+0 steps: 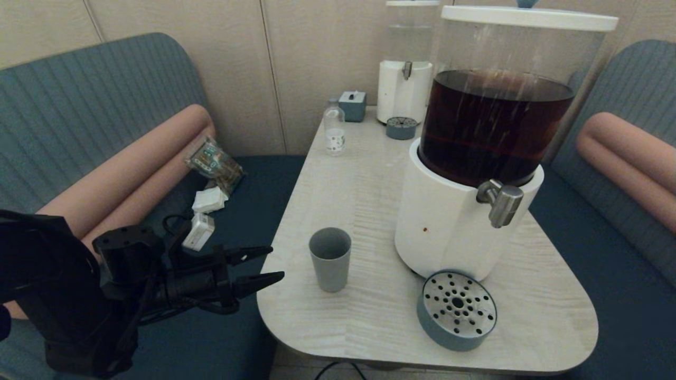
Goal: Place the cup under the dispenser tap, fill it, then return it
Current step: Pick up the cup
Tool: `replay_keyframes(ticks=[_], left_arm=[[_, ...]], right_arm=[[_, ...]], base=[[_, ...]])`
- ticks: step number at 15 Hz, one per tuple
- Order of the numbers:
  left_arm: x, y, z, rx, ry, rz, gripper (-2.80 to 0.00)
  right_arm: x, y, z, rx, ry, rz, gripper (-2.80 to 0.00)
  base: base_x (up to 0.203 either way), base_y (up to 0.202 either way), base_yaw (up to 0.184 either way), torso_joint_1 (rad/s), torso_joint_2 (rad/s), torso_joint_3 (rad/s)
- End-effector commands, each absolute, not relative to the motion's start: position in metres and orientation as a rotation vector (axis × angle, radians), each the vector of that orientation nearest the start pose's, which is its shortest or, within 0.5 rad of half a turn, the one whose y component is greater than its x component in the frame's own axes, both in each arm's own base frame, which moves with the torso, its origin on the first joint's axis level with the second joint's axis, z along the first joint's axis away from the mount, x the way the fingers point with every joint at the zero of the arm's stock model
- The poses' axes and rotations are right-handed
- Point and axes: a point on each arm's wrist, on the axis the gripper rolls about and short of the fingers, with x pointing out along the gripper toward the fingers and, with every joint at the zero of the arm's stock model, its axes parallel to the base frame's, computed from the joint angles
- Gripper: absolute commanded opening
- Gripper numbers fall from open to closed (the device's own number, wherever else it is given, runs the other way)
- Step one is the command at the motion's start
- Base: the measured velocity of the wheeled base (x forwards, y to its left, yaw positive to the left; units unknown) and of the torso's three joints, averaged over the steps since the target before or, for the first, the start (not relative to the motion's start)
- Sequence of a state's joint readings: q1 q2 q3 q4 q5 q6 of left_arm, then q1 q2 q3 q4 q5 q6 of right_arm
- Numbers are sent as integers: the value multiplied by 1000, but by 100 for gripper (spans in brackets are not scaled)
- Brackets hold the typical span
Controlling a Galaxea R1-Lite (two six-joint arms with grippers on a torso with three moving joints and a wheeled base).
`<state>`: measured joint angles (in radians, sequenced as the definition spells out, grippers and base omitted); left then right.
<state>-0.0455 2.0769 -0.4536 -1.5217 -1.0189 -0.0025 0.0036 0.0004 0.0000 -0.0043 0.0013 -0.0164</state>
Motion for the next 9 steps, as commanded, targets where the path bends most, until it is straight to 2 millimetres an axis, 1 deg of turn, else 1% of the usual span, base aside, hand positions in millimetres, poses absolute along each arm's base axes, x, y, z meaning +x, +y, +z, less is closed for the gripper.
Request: replay_keyframes(ticks=[1, 4, 9], left_arm=[[310, -34, 75, -41, 73, -1073, 0], [325, -38, 63, -46, 82, -1095, 0], [339, -71, 45, -48, 96, -1191, 0]], right_arm=[[-23, 0, 75, -17, -5, 6, -280], [-23, 0, 76, -17, -5, 6, -280], [-23, 0, 76, -17, -6, 5, -280]], base=[[0, 0, 0, 0, 0, 0], [0, 0, 0, 0, 0, 0], [0, 0, 0, 0, 0, 0]])
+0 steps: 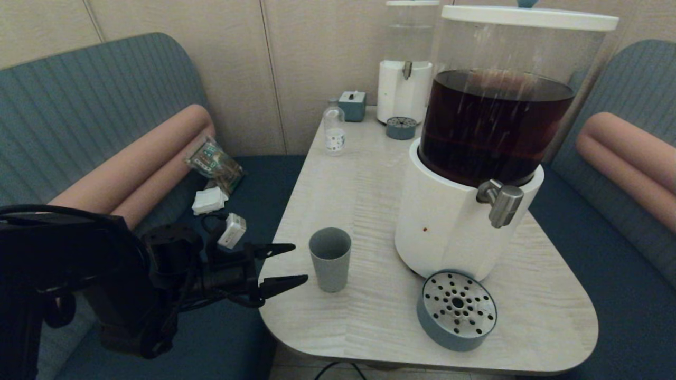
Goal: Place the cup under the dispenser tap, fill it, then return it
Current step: Pick up the cup
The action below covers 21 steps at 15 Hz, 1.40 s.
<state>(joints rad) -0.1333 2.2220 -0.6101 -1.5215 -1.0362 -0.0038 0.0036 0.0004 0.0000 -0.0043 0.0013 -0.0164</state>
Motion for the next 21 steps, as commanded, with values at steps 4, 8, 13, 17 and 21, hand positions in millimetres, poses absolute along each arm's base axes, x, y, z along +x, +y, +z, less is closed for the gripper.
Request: replay_keyframes(ticks=[4, 8, 13, 17, 21], left_arm=[[351, -88, 48, -30, 52, -1231, 0], [367, -103, 42, -31, 31, -1250, 0], [379, -113, 42, -25, -3, -1249, 0], [389, -127, 39, -24, -25, -1232, 0], [391, -135, 36, -30, -29, -1223, 0]], right_arm=[[-23, 0, 76, -17, -6, 6, -280], [-23, 0, 76, -17, -6, 6, -280], [-23, 0, 76, -17, -5, 6, -280], [-23, 0, 75, -17, -5, 6, -280], [-23, 0, 76, -17, -6, 6, -280]], base=[[0, 0, 0, 0, 0, 0], [0, 0, 0, 0, 0, 0], [0, 0, 0, 0, 0, 0], [0, 0, 0, 0, 0, 0], [0, 0, 0, 0, 0, 0]])
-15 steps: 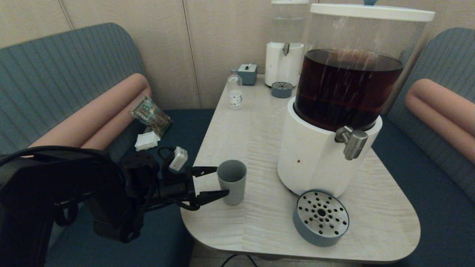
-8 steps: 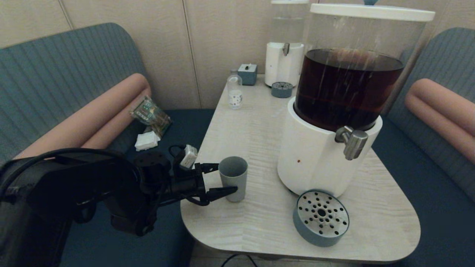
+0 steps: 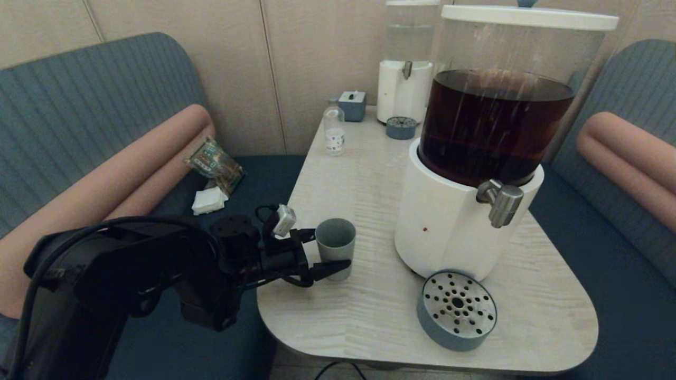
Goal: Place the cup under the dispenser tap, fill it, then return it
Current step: Pick up the cup
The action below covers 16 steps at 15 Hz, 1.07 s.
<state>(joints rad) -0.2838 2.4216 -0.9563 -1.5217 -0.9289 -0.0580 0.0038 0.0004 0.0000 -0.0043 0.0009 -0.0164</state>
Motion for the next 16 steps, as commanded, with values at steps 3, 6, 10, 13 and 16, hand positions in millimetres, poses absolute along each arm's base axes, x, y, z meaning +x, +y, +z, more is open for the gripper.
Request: replay_keyframes(ticks=[3, 6, 10, 13, 16], left_arm=[[397, -137, 39, -35, -44, -1205, 0], [394, -138, 39, -42, -35, -1210, -280], [383, -143, 41, -49, -13, -1225, -280], [359, -145, 59, -53, -1, -1249, -280], [328, -151, 94, -40, -46, -1293, -280]], right_arm=[[-23, 0, 76, -17, -6, 6, -280], [-23, 0, 76, -17, -6, 6, -280], [-23, 0, 75, -17, -5, 6, -280], [-23, 0, 76, -17, -5, 7, -280], [-23, 0, 76, -17, -5, 6, -280]], base=[[0, 0, 0, 0, 0, 0], [0, 0, 0, 0, 0, 0], [0, 0, 0, 0, 0, 0], [0, 0, 0, 0, 0, 0], [0, 0, 0, 0, 0, 0]])
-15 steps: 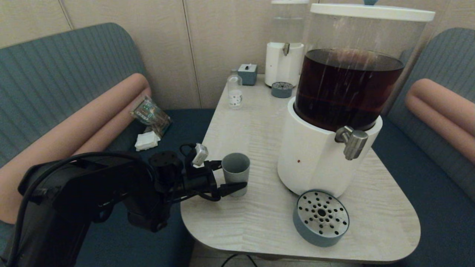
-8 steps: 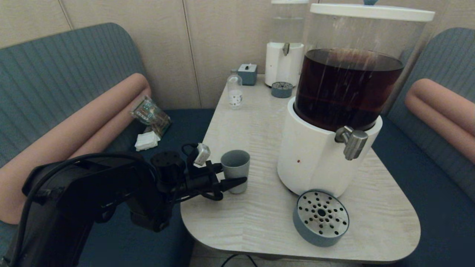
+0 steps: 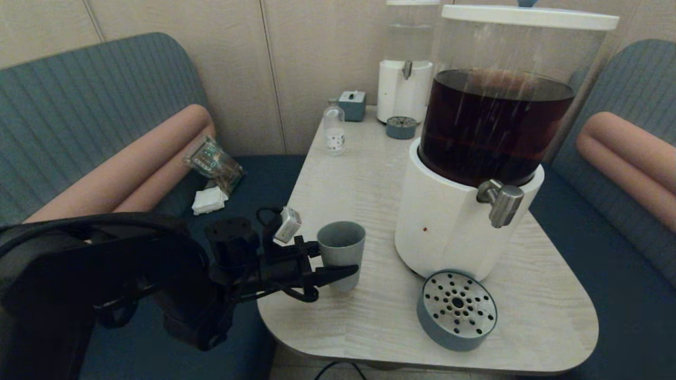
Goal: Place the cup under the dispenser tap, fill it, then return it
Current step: Pick up the cup, then place it under the water dispenser
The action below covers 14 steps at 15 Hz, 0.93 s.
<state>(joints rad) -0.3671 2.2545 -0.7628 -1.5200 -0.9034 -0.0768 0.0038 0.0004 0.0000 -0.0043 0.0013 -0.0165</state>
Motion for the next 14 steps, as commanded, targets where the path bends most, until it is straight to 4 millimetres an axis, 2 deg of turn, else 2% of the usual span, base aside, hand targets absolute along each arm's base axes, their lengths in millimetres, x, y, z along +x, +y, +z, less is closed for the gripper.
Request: replay_keyframes(ticks=[1, 4, 7, 9, 14], left_arm=[[317, -158, 106, -37, -71, -1317, -280], [295, -195, 122, -62, -112, -1359, -280], [296, -230, 132, -91, -179, -1377, -280], [295, -249, 126, -115, -173, -1382, -280], [304, -278, 110, -126, -178, -1400, -280]], right_arm=[[-23, 0, 76, -17, -6, 6, -280], [-23, 0, 76, -17, -6, 6, -280], [-23, 0, 76, -17, -5, 6, -280], [-23, 0, 76, -17, -6, 6, -280], [-23, 0, 76, -17, -5, 6, -280]], base=[[0, 0, 0, 0, 0, 0], [0, 0, 0, 0, 0, 0], [0, 0, 0, 0, 0, 0], [0, 0, 0, 0, 0, 0], [0, 0, 0, 0, 0, 0]])
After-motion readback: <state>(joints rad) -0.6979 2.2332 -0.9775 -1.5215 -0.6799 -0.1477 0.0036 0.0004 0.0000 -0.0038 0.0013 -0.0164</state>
